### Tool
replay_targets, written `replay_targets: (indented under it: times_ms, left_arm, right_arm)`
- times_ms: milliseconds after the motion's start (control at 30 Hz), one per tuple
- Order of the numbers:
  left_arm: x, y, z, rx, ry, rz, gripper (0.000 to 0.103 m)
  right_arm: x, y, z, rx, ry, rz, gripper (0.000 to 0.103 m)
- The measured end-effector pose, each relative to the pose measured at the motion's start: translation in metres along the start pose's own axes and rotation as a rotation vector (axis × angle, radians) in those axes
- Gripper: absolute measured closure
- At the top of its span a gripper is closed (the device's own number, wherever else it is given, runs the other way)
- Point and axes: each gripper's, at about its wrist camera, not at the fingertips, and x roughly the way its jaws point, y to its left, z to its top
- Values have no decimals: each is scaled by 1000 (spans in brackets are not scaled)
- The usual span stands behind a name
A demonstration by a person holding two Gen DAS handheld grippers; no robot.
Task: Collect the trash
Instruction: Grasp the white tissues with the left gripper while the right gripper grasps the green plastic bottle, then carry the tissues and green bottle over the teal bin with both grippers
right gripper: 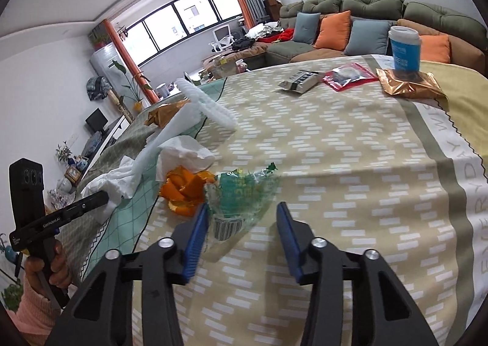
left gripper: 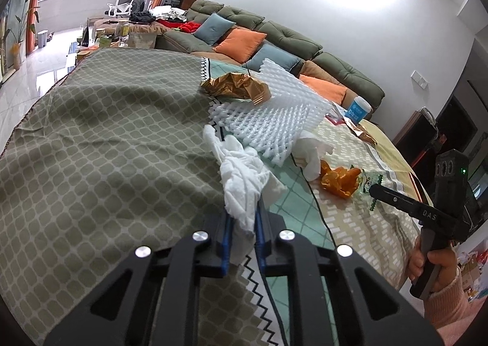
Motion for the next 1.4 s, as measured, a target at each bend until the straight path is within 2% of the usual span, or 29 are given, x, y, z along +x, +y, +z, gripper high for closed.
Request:
replay_targets:
  times_ms: [67,100,133,167,667,833,1033,1400]
  left_arm:
    - [-1,0,0,-1,-3,-3,92]
    - [-3,1,0,-2,-7,-4,93]
    - [-4,1,-1,-2,-9,-6,93]
    - [-6,1,-1,-2,-12,-7,93]
    - [-41,6,-6,-4,-72,-15,94]
    - [-51,8,-8,-9,-86,-19,94]
    - [-72,13,-12,-17,-117,-12,94]
    - [-116,33,-25,-56,-185,51,94]
  right_arm:
    - [-2,-1,1,-3,-2,-4,65]
    - [-3,-1,1,-6,-5,-6,71]
    - [-4,-1,1,-8,-7,-8,81]
    - [-5,-1,2,-12,-7,-9,85]
    - [-27,12,14,-76,-87,-38,87]
    - [-36,27,17,-120,-120,-12,87]
    - [-37,59,18,-189,-140,80,87]
    - [1,136,12,-300,-63,279,87]
